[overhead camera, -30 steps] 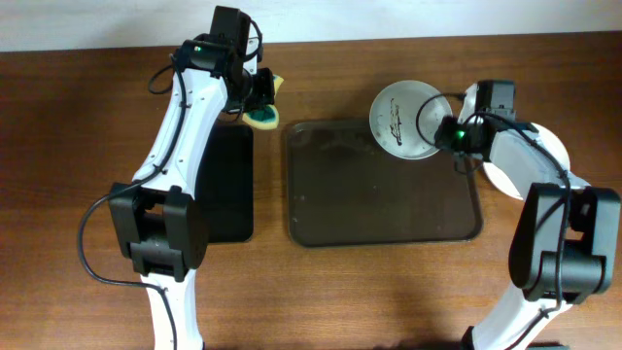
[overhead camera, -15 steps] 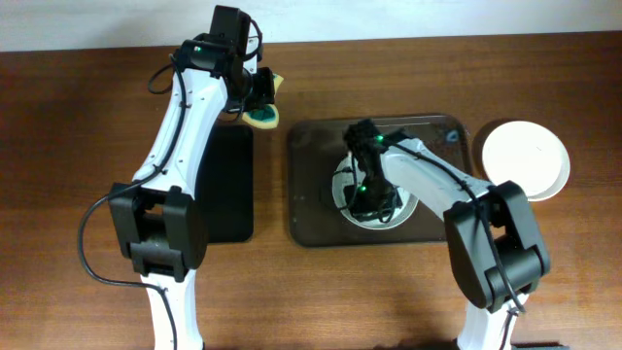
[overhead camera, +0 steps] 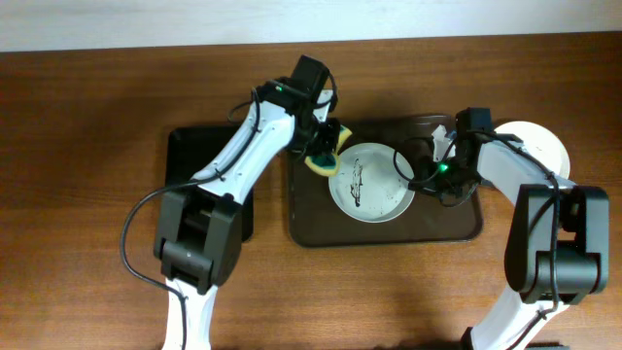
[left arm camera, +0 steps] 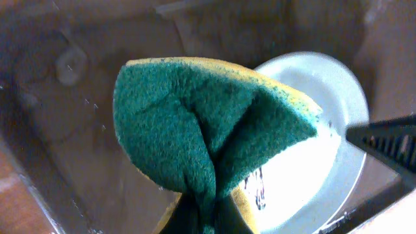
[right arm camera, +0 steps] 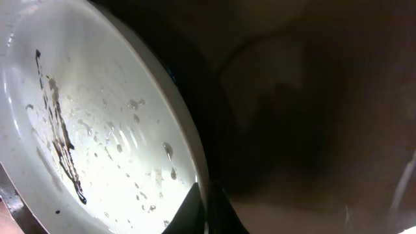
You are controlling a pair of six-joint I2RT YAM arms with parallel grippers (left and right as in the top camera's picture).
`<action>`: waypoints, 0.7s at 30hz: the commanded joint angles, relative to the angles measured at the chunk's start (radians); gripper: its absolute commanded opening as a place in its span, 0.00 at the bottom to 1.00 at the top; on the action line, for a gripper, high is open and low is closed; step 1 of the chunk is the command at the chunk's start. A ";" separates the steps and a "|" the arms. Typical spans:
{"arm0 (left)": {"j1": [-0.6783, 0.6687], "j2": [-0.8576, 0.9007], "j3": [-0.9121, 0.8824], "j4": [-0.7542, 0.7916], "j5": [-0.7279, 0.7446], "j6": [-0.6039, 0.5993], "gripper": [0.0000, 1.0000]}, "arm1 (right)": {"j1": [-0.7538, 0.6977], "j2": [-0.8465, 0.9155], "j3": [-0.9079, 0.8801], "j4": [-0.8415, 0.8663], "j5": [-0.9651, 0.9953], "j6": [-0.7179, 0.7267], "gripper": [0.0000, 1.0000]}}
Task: Clean dirty plates on tray and stack at the side
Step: 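Scrub the last plate with the sponge in the left gripper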
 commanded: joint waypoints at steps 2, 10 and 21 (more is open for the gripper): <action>-0.132 0.001 -0.206 0.256 -0.184 -0.144 0.00 | 0.078 0.007 -0.006 0.031 0.039 0.065 0.04; -0.150 0.158 -0.219 0.198 0.167 -0.154 0.00 | 0.080 0.007 -0.006 0.034 0.040 0.065 0.04; -0.135 0.158 -0.149 0.116 -0.371 -0.386 0.00 | 0.080 0.007 -0.006 0.030 0.042 0.064 0.04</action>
